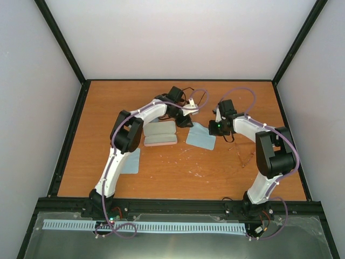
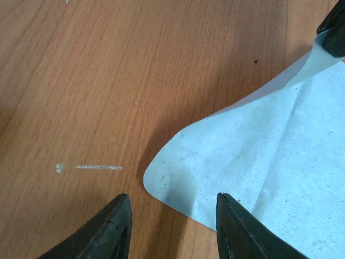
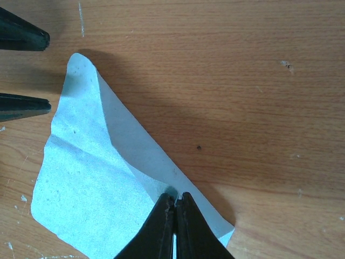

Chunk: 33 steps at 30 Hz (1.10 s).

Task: Organize the sunglasses
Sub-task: Fold the glasses cleaning cloth at the center of the board.

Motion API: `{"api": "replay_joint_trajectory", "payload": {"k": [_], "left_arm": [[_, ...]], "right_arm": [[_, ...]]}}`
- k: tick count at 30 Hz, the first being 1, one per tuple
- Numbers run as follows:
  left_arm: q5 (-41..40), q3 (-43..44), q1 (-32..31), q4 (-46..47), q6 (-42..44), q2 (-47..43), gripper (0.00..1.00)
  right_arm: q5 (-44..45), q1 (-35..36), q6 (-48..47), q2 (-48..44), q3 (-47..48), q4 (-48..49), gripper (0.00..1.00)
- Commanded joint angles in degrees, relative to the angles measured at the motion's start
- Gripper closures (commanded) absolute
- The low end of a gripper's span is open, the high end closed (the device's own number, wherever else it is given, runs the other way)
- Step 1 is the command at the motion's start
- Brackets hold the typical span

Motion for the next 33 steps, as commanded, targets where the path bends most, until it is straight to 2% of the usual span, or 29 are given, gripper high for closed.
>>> {"api": "replay_joint_trajectory", "payload": {"k": [1,19,28,33], "left_arm": [[-0.1,1.5,-0.2,-0.8,2.1,1.5,0.57],[1.0,3.1,-0.8,0.8,0.2,3.5,0.61],[0.9,3.1,-1.5,0.2,0.4,4.3,0.73],[1.3,3.1,-1.6,-0.4,0.3,4.2,0.84]], "right_arm": [[0.2,-0.3,-0.3,0.2,0.8,0.9,0.97],[-0.5,-0.4,-0.4,0.2,0.2,1.0,0.97],[-0.6,-0.4,-0.5,0.4,0.4,0.7,0.97],[-0.7,-0.4,-0.5,0.6,0.3,0.7,0.97]]}}
